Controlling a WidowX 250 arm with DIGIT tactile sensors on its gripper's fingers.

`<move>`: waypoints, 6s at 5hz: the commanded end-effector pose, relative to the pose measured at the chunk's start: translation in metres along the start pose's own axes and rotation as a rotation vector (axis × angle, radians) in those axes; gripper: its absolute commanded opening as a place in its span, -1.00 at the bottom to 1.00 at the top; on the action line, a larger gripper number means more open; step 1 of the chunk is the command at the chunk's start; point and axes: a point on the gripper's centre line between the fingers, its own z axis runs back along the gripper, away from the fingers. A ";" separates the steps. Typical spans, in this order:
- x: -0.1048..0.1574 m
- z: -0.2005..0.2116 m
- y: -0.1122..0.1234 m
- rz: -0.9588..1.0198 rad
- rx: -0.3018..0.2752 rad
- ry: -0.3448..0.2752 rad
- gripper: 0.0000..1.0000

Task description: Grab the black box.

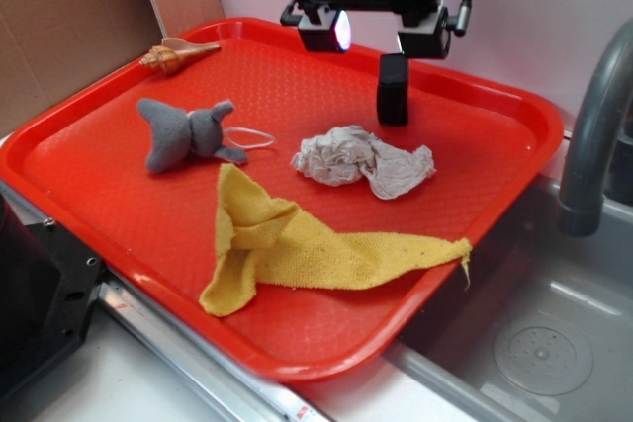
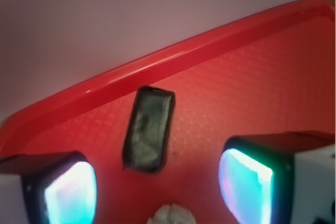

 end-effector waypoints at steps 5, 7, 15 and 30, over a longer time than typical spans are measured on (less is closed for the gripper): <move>0.012 0.005 0.019 -0.274 -0.078 0.032 1.00; 0.045 0.017 0.021 -0.438 -0.127 0.058 1.00; 0.026 -0.034 0.029 -0.533 -0.122 0.143 -1.00; 0.010 0.089 0.029 -0.239 -0.132 0.246 -1.00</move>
